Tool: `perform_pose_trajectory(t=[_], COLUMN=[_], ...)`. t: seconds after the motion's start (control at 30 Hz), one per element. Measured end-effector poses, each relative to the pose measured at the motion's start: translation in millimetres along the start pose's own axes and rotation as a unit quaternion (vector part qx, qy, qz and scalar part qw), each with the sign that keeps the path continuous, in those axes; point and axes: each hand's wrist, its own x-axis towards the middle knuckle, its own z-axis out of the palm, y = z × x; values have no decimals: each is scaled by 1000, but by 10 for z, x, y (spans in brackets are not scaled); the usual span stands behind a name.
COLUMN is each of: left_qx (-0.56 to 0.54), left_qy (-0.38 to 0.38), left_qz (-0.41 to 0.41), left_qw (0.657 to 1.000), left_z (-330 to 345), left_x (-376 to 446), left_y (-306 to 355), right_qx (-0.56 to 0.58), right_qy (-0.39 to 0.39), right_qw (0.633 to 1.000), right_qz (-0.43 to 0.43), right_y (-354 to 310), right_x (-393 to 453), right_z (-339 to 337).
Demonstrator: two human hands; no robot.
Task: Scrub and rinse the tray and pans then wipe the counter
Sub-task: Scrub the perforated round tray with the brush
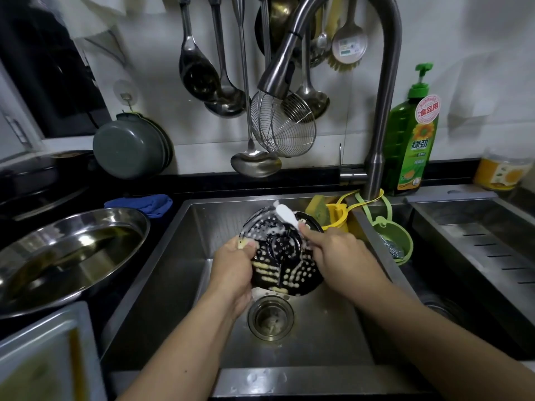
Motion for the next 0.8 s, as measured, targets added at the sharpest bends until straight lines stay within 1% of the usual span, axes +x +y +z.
perform_pose_trajectory(t=[0.03, 0.07, 0.13, 0.17, 0.2, 0.27, 0.3, 0.33, 0.4, 0.43, 0.47, 0.53, 0.57, 0.6, 0.67, 0.7, 0.73, 0.8], left_qx=[-5, -8, -22, -27, -28, -28, -27, -28, -35, -34, -24, 2, 9, 11, 0, -6, -8, -6], left_qy=[3, 5, 11, 13, 14, 17, 20, 24, 29, 31, 27, 15, 8, 3, -5, -12, -19, -36], left_qz=[0, -1, -7, -9, -9, -5, -2, -1, -5, -6, -6, -1, 3, 5, 0, -3, -4, -9], left_qw=[1000, 1000, 1000, 999, 999, 999, 999, 999, 999, 999, 999, 1000, 1000, 1000, 1000, 1000, 1000, 999], left_z=[-9, -17, -21, -20, -15, -7, -5, -8, -21, -23, -19, 4, 18, 28, 39, 39, 38, 47], left_x=[3, 4, 6, 7, 8, 3, 4, 9, 8, 9, 6, -18, -17, -15, -20, -16, -11, -30], left_y=[11, 15, 24, 24, 24, 19, 17, 20, 28, 27, 27, 23, 10, 0, -8, -13, -15, -20], right_qx=[-7, 5, 52, 52, 42, 18, 12, 16, 56, 61, 55, 29, 25, 35, 78, 84, 75, 47], right_qy=[2, -6, -45, -48, -28, 14, 13, -2, -55, -68, -53, -9, 0, -6, -56, -71, -59, -11], right_qw=[1000, 1000, 996, 994, 996, 1000, 1000, 1000, 995, 993, 995, 1000, 1000, 999, 993, 990, 991, 998], right_qz=[6, -6, -64, -78, -72, -7, 8, -3, -65, -79, -71, -3, 11, -2, -71, -93, -92, -39], right_y=[33, 15, -179, -212, -160, -1, 33, 14, -174, -211, -156, 4, 27, 2, -180, -228, -193, -59], right_x=[3, -40, -195, -214, -151, -4, 3, -31, -203, -235, -178, 1, 19, -9, -178, -216, -175, -9], right_z=[0, 10, 42, 59, 52, -4, 5, 14, 75, 80, 60, -2, -7, 0, 71, 92, 93, 40])
